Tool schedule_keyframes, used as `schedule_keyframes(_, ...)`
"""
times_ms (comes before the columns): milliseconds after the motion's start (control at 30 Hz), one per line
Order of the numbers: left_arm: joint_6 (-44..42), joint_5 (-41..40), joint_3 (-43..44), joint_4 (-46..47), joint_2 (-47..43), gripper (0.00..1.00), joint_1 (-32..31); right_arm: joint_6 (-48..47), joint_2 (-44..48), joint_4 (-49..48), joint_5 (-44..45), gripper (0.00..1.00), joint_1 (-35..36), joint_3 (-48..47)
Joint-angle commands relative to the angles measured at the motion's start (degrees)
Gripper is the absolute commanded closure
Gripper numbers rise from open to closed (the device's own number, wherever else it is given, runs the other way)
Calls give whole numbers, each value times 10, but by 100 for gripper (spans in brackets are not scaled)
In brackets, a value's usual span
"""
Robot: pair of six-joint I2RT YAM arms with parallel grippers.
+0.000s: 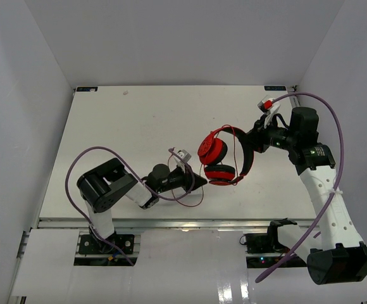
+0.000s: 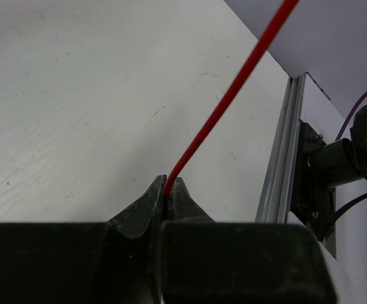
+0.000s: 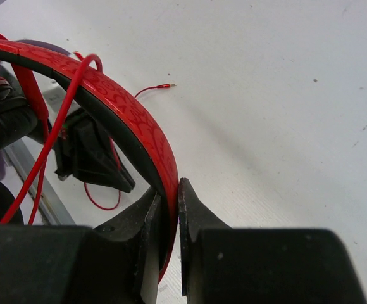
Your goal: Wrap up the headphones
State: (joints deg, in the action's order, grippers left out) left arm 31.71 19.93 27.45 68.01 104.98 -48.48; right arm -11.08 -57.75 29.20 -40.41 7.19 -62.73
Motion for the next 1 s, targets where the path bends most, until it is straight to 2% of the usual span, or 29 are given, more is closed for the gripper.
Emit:
schedule_keyframes(0,-7,-11,-29,9,-59,99,1,32,-3,-20,25,92,-11,-38)
schedule_keyframes(133,5,-33,-63,31,-93,100,0,19,-7,-16,45,92,-16,-38)
schedule_keyframes(267,-18,-66,-60,-11,-148,100,5,-8,-1,1,32,92,-16,-33)
schedule_keyframes(467,-67,-98,-23,-146,-266,100,63,-99,18,55,14,92,-16,-30)
schedule_keyframes(533,-84,-89,9,-227,-292,100,98,-117,26,63,11,92,-16,-26)
schedule_keyframes(733,-116,-19,75,-341,-282,100,157,-107,30,63,-6,92,-16,-28)
schedule_keyframes(967,-113,2,61,-342,-255,100,164,-65,27,64,-29,92,-22,-61)
